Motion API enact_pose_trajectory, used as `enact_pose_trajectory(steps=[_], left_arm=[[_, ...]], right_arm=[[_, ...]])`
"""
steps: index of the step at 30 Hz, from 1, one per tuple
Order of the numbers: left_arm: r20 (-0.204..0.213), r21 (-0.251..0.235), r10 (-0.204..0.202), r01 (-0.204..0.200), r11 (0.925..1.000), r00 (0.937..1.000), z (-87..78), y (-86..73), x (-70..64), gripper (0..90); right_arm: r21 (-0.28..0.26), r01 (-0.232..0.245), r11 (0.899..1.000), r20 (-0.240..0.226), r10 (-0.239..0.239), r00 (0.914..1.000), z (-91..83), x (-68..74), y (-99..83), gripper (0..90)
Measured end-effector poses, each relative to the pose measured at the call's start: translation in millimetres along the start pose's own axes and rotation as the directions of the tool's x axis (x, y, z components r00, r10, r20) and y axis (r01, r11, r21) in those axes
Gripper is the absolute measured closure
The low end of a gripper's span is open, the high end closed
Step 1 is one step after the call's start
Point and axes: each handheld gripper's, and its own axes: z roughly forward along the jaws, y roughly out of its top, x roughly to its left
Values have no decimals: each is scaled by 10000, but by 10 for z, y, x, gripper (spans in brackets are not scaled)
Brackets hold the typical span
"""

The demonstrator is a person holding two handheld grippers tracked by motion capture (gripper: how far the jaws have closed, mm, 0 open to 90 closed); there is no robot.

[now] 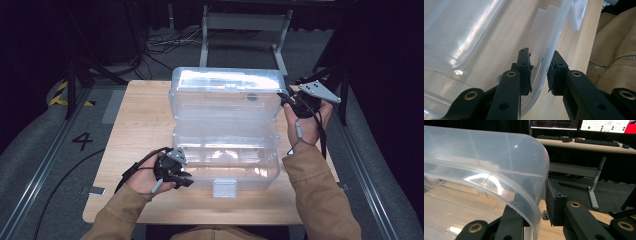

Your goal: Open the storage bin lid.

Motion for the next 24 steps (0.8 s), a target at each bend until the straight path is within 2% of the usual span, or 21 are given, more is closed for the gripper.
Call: enact_pose_trajectory(steps=[5, 9, 24], left_arm=[[361, -283, -82, 93, 9996, 9993, 46, -25, 39, 753], [9, 91, 245, -245, 9997, 9997, 73, 1, 16, 757], [-23, 67, 299, -299, 9995, 9996, 79, 0, 7, 760]], right_arm=[[66, 19, 10000, 64, -20, 10000, 27, -3, 17, 773], [156, 6, 9999, 105, -8, 9999, 54, -10, 32, 777], [508, -51, 9987, 237, 39, 9997, 192, -45, 96, 792]])
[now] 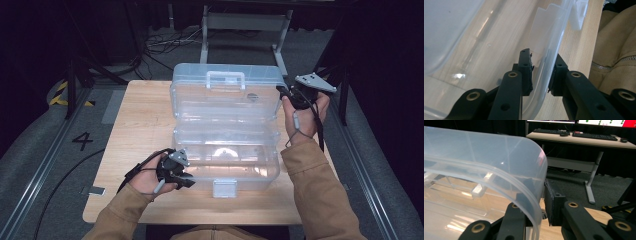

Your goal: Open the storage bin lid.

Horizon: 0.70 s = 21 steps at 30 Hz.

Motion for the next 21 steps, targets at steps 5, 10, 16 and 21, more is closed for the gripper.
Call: enact_pose_trajectory(steps=[5, 10, 16, 21], left_arm=[[-3, 28, -2, 2, 10000, 10000, -2, 1, 1, 760], [21, -8, 62, -62, 10000, 10000, 2, 3, 3, 761], [25, 53, 78, -78, 10000, 10000, 0, 5, 2, 763], [-41, 64, 231, -231, 9997, 9997, 4, 4, -3, 766]], right_arm=[[-5, 52, 10000, 195, -52, 9998, 69, -1, 10, 798], [144, -41, 9999, 153, 38, 9999, 123, -24, 25, 801], [506, -251, 9984, 103, 246, 9996, 221, -64, 59, 804], [828, -242, 9963, 30, 240, 9997, 314, -93, 101, 803]])
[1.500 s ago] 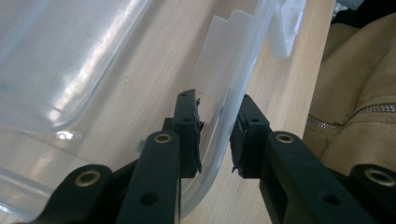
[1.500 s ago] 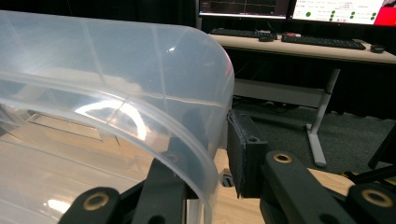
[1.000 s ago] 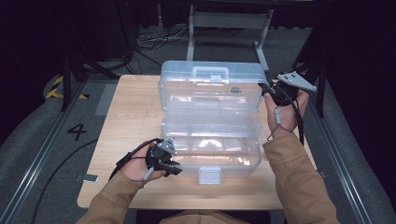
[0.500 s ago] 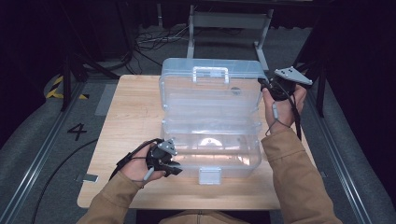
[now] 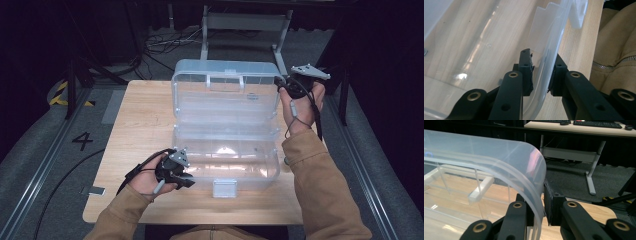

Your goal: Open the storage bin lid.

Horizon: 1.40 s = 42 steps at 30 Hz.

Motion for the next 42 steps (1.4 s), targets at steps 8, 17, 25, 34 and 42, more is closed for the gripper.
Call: enact_pose_trajectory(steps=[8, 17, 25, 34, 42], left_arm=[[-10, 20, 83, -83, 10000, 10000, 2, -1, -5, 771], [-54, 304, -249, 251, 9992, 9997, 8, 30, -9, 761], [-91, 444, -300, 304, 9986, 9995, 8, 41, -11, 760], [-88, 460, -318, 322, 9984, 9995, 8, 43, -9, 760], [-84, 472, -323, 327, 9984, 9994, 8, 45, -7, 760]], right_arm=[[76, -111, 9999, -69, 112, 9999, 109, -37, 10, 802], [406, -460, 9981, -397, 476, 9981, 308, -138, 21, 799], [586, -892, 9943, -565, 925, 9941, 486, -206, -3, 798], [913, -1148, 9892, -749, 1218, 9897, 627, -263, -16, 795], [1149, -1287, 9850, -829, 1386, 9869, 728, -300, -29, 792]])
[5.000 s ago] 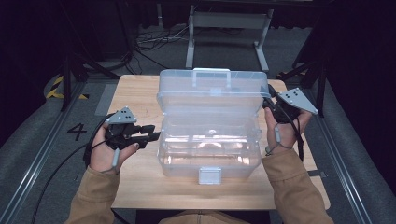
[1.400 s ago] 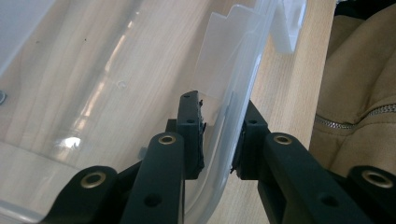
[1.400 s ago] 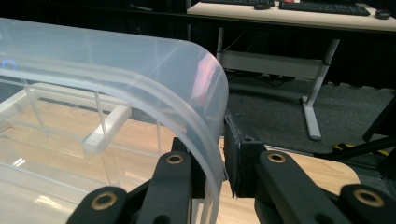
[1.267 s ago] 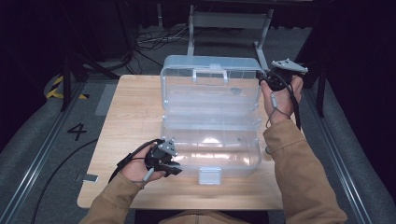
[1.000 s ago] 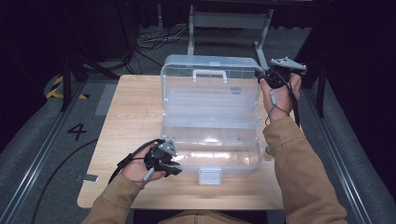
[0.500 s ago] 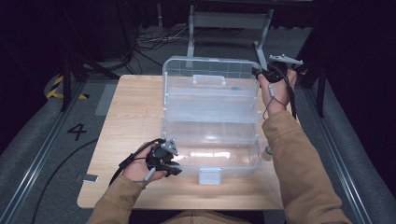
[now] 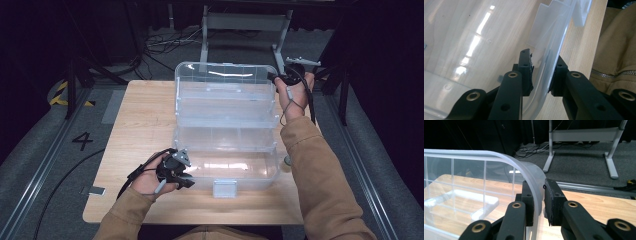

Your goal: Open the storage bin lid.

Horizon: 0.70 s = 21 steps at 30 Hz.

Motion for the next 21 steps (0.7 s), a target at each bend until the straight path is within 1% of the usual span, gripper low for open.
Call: enact_pose_trajectory(steps=[7, 12, 17, 21], left_arm=[[-1, 26, -26, 26, 10000, 10000, -1, 2, -1, 760], [4, 32, -14, 14, 10000, 10000, -1, 2, 0, 759], [26, 45, -20, 20, 10000, 10000, -1, 4, 3, 760], [24, 44, 4, -5, 10000, 10000, -1, 4, 5, 760]], right_arm=[[158, -102, 9998, -58, 103, 9999, 66, -27, -5, 791], [213, -316, 9993, -200, 320, 9993, 135, -79, -34, 787], [245, -298, 9993, -198, 303, 9993, 180, -94, -50, 787], [330, -389, 9987, -248, 398, 9989, 229, -124, -72, 787]])
